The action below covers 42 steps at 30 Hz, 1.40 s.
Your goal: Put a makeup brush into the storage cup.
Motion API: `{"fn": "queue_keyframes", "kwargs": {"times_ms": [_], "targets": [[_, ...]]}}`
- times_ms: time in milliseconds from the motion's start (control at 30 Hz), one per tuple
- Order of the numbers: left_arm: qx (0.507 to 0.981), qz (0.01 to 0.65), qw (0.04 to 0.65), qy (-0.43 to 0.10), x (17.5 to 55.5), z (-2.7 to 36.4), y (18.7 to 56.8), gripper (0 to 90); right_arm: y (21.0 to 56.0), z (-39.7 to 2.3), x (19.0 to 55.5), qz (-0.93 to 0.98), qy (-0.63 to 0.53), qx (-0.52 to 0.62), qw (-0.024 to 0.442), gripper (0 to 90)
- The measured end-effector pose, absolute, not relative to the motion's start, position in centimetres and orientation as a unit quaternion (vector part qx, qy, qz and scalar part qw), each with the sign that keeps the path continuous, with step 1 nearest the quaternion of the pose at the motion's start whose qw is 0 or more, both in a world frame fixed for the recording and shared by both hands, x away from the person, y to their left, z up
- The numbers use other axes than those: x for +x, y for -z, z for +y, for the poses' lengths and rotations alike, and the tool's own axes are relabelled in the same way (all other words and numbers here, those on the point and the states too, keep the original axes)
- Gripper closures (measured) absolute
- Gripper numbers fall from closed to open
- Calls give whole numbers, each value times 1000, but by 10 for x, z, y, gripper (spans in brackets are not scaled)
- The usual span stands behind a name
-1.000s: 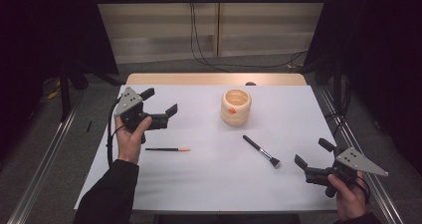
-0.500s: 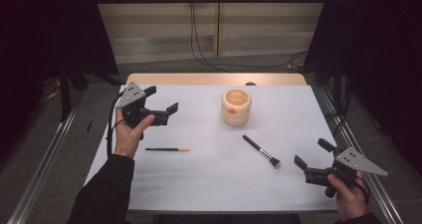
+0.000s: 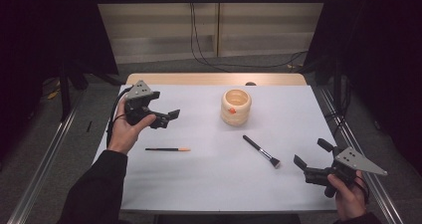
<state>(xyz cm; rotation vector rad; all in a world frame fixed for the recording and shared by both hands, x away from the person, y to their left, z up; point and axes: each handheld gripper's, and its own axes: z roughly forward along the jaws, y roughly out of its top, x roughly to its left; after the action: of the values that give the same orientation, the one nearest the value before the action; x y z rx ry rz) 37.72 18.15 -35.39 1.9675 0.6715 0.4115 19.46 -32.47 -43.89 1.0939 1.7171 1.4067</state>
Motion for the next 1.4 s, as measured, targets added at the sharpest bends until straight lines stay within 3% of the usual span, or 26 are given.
{"fn": "queue_keyframes", "kwargs": {"times_ms": [467, 567, 800, 900, 1033, 1400], "targets": [[876, 295, 364, -114, 383, 169, 371, 58, 439, -325, 195, 650, -536, 428, 327, 0], [890, 284, 346, -90, 386, 165, 376, 46, 439, -325, 195, 646, -537, 431, 328, 0], [919, 248, 293, -92, 391, 165, 380, 42, 439, -325, 194, 651, -536, 426, 327, 0], [908, 279, 307, -54, 392, 163, 388, 54, 439, -325, 194, 650, -536, 430, 324, 0], [930, 257, 261, -31, 397, 161, 393, 101, 439, -324, 195, 651, -536, 426, 326, 0], [950, 226, 216, -19, 396, 151, 408, 79, 439, -324, 195, 650, -537, 424, 330, 0]]}}
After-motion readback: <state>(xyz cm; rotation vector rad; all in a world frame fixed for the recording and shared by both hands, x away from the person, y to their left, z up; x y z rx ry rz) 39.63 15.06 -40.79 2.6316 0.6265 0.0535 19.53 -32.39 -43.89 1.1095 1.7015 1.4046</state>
